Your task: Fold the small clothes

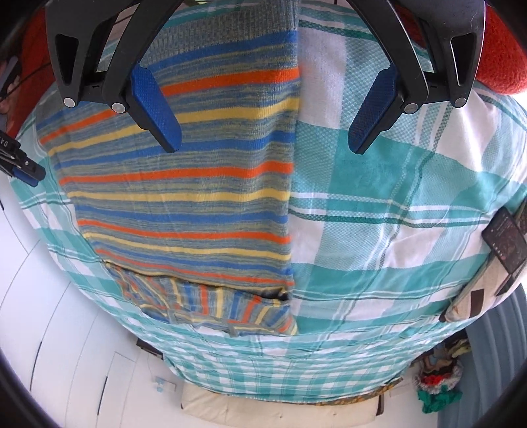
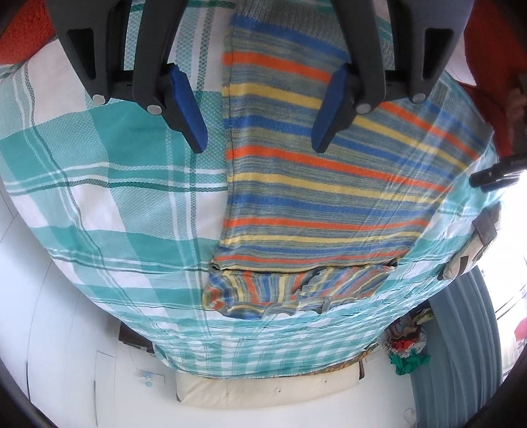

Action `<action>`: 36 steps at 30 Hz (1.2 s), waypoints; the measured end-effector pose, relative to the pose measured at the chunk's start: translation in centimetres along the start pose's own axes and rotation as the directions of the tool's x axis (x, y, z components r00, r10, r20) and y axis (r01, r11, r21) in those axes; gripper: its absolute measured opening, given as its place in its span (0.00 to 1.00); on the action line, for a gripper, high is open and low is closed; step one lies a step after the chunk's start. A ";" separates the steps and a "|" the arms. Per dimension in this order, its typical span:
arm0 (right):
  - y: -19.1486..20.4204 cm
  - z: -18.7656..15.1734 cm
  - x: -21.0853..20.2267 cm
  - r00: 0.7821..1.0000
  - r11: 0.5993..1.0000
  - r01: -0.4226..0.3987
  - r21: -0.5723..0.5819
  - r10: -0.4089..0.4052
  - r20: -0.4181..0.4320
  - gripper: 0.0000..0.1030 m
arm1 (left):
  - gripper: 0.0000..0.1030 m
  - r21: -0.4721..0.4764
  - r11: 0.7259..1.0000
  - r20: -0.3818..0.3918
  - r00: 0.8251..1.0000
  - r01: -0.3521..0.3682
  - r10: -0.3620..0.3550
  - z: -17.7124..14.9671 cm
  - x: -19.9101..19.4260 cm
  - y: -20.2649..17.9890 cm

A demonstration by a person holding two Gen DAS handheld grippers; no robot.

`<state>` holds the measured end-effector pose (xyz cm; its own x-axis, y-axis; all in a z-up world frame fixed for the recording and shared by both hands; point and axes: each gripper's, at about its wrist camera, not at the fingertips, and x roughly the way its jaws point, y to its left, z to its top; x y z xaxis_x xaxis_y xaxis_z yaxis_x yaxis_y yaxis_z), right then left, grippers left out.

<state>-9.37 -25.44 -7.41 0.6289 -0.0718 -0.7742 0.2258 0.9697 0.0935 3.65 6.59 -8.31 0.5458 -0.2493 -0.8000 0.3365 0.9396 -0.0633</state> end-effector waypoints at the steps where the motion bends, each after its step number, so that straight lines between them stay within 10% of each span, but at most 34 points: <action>1: -0.1 -0.1 0.1 1.000 1.000 0.001 0.004 -0.001 -0.002 0.63 | 0.98 0.002 1.000 0.001 1.000 -0.004 0.004 0.0 0.2 0.0; 36: -0.6 -0.7 2.9 0.950 0.954 0.291 -0.069 -0.296 -0.096 0.70 | 0.98 -0.013 0.996 -0.056 0.994 -0.090 0.089 0.0 3.1 0.9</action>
<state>-8.19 -26.11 -10.13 0.4590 -0.3330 -0.8237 0.3469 0.9207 -0.1789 5.67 6.66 -10.87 0.5298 -0.1507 -0.8346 0.2761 0.9611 0.0016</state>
